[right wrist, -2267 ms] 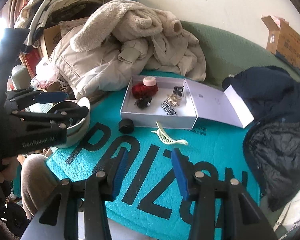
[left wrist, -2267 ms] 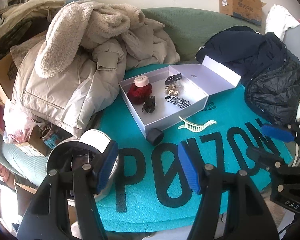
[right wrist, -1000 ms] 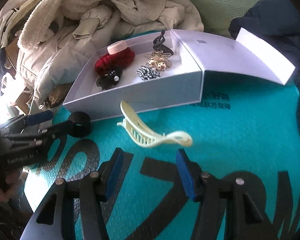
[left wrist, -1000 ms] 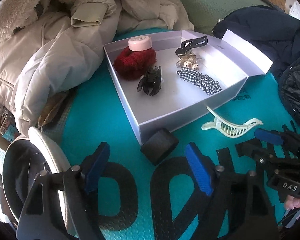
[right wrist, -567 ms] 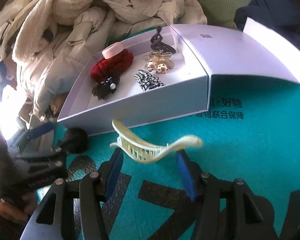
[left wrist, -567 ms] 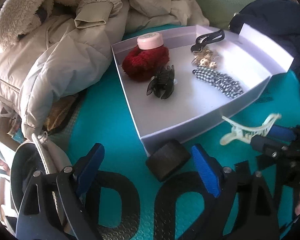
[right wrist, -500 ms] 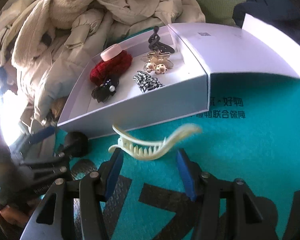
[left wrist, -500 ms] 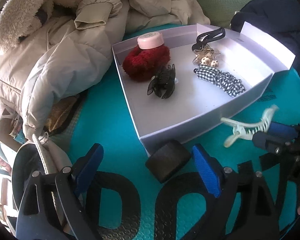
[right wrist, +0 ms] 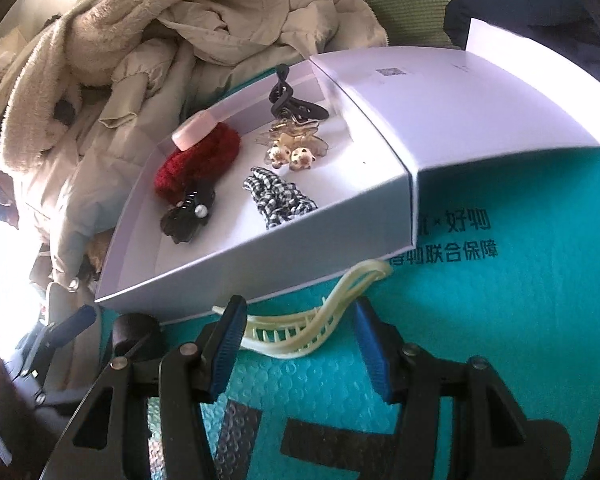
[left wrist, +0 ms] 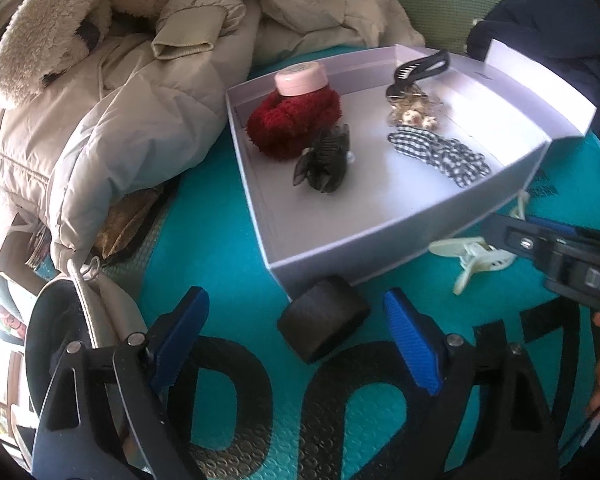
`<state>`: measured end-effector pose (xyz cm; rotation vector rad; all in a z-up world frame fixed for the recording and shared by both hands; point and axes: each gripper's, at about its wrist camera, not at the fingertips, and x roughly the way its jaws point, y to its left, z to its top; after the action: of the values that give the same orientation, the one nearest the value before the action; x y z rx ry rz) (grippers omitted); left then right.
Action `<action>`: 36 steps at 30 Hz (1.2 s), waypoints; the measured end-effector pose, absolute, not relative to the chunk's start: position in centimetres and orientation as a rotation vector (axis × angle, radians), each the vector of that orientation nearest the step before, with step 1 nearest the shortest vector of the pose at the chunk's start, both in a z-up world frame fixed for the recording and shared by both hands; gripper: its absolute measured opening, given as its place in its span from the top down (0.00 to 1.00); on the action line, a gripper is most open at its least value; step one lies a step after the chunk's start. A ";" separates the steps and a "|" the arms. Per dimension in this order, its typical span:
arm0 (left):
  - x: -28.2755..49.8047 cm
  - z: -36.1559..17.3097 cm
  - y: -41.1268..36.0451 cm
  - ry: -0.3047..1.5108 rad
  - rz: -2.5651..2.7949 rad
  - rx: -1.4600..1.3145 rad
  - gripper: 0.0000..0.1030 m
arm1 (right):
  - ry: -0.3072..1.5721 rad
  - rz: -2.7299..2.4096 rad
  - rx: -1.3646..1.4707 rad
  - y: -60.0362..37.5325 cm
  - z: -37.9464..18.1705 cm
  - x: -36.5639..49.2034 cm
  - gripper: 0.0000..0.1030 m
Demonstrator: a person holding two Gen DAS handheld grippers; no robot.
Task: Organize objects
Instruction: 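Reach the left tool onto the black round pad while the right tool reaches the cream claw clip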
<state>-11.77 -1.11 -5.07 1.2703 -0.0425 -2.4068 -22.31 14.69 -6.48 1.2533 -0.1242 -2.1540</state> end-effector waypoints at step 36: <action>-5.9 -5.3 -1.3 0.350 -2.586 1.358 0.76 | -0.123 -2.158 1.194 18.5 -4.8 -16.1 0.62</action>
<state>-5.93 -1.30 -5.27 1.3577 0.3505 -2.5858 -16.12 18.55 -4.76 1.1941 -0.1230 -2.1575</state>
